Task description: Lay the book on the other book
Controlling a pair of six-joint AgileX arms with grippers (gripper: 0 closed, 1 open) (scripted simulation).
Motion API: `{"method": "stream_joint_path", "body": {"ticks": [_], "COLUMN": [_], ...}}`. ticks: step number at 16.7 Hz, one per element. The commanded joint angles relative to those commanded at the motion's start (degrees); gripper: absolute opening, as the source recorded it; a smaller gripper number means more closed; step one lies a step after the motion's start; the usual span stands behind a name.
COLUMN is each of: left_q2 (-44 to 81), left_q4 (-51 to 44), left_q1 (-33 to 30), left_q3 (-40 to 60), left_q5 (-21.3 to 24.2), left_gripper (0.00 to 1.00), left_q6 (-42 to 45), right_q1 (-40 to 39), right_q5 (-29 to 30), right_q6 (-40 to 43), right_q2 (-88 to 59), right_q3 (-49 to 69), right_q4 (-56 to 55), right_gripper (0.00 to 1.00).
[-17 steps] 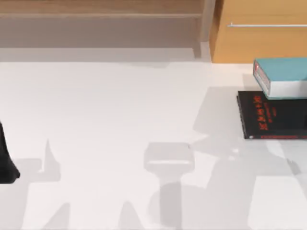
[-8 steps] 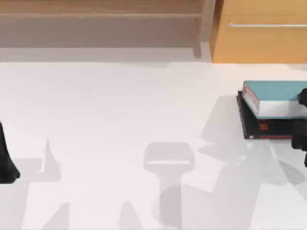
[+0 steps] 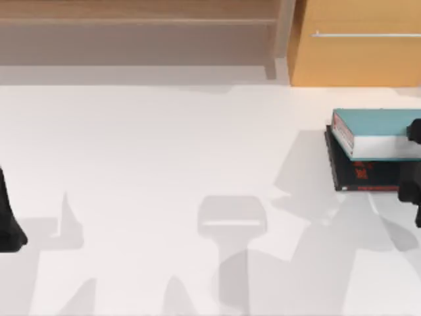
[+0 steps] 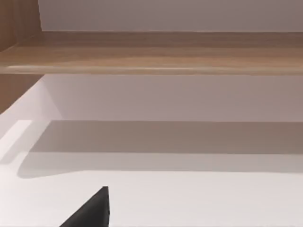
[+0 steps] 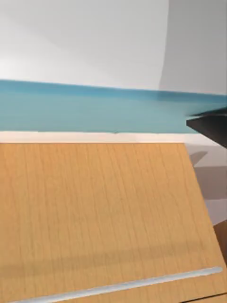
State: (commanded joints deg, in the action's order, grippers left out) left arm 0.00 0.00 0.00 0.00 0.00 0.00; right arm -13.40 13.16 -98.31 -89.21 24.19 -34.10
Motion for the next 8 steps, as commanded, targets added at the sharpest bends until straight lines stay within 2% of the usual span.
{"method": "stream_joint_path", "body": {"ticks": [8], "left_q2": [0.00], "left_q4": [0.00], "left_q1": [0.00], "left_q3": [0.00], "left_q5": [0.00], "left_gripper": [1.00], "left_q6": [0.00], "right_q1": [0.00], "right_q5": [0.00], "right_q6": [0.00], "right_q2": [0.00], "right_q3": [0.00], "right_q4": [0.00], "right_gripper": [0.75]}}
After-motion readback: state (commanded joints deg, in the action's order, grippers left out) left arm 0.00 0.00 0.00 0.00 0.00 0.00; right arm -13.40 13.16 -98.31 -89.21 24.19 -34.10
